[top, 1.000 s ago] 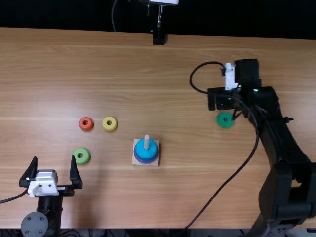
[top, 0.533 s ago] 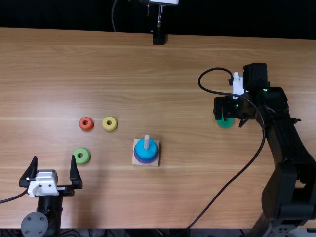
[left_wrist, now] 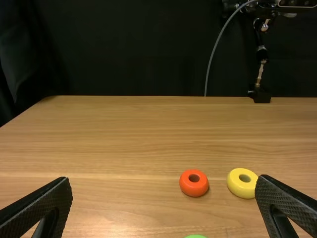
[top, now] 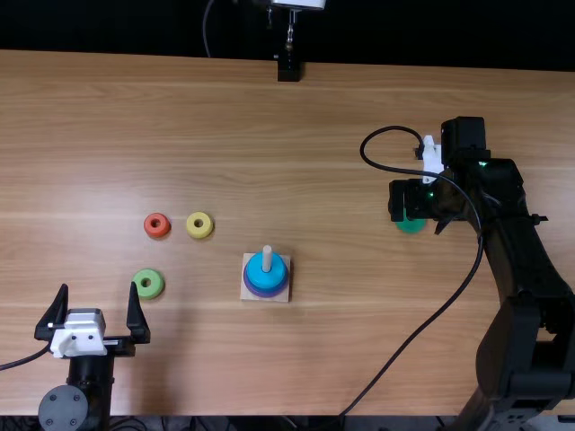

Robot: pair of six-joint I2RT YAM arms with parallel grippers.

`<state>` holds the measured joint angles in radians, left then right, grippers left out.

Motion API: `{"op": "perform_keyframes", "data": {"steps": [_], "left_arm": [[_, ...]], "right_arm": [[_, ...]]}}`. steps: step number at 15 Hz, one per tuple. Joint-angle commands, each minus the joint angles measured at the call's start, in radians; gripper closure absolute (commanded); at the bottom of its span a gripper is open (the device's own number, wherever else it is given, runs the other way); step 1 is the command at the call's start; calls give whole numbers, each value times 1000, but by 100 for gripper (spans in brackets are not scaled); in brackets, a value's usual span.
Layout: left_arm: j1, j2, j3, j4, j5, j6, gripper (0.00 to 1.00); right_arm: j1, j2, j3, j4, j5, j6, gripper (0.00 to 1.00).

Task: Build the Hanoi tower: stack the rings onto the peg from bottom to top in this color order: purple, dark blue, light blue, dark green, light green, yellow, orange.

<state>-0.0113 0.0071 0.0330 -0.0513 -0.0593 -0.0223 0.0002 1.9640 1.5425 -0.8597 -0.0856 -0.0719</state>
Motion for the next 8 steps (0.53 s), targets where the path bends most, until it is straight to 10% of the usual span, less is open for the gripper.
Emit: {"op": "perform_keyframes", "data": {"steps": [1, 8], "left_arm": [[10, -7, -33, -39, 17, 11, 0], [10, -7, -33, -39, 17, 11, 0]], "right_arm": [[6, 4, -1, -1, -6, 4, 0], [6, 65, -2, -10, -6, 11, 0]]}}
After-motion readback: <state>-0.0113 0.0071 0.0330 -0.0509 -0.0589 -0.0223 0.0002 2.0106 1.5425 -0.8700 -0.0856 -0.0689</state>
